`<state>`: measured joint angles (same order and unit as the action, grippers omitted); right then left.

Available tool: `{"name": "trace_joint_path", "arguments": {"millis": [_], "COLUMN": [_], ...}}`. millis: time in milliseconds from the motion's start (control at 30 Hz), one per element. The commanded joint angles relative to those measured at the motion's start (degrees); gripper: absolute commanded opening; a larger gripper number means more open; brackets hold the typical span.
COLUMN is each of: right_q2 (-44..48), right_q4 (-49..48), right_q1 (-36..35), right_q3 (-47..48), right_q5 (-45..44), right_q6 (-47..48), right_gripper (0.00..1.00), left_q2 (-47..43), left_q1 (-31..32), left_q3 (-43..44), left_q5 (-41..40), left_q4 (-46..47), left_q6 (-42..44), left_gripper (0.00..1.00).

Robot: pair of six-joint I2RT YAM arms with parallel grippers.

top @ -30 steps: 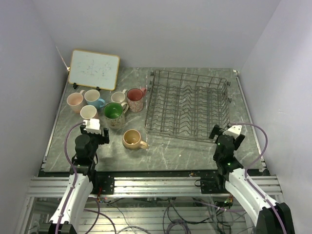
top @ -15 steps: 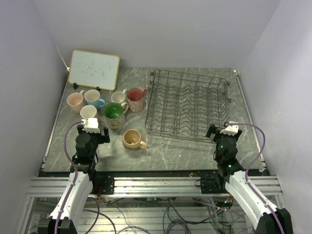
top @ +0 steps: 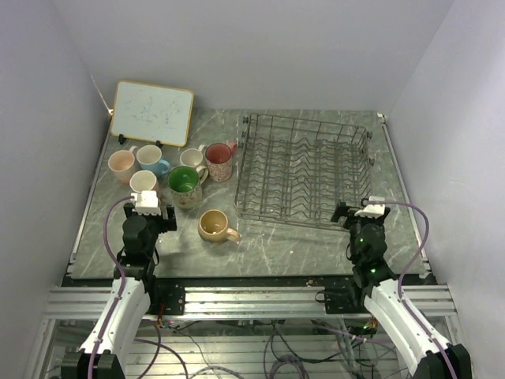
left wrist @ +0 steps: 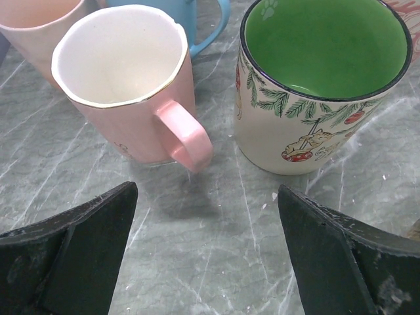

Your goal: Unload the cups from the dish rack

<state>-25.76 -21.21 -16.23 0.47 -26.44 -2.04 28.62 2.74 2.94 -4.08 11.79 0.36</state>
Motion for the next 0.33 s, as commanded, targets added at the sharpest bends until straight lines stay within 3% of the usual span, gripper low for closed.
{"name": "trace_joint_path", "arguments": {"millis": [0, 300], "right_q2": [-0.5, -0.81], "right_q4": [-1.4, -1.66], "right_q1": [-0.12, 0.16], "right_q3": [-4.98, -4.92], "right_q5": [4.19, 4.31], "right_q6": [2.24, 2.13], "right_gripper": [1.0, 1.0], "left_q2": [-0.19, -0.22], "left_q1": [-0.52, -0.48], "left_q3": [0.7, 0.72], "left_q5": [-0.94, -0.97], "left_q4": [3.15, 3.15], "left_q6": [-0.8, -0.8], "left_gripper": [0.99, 0.99]}}
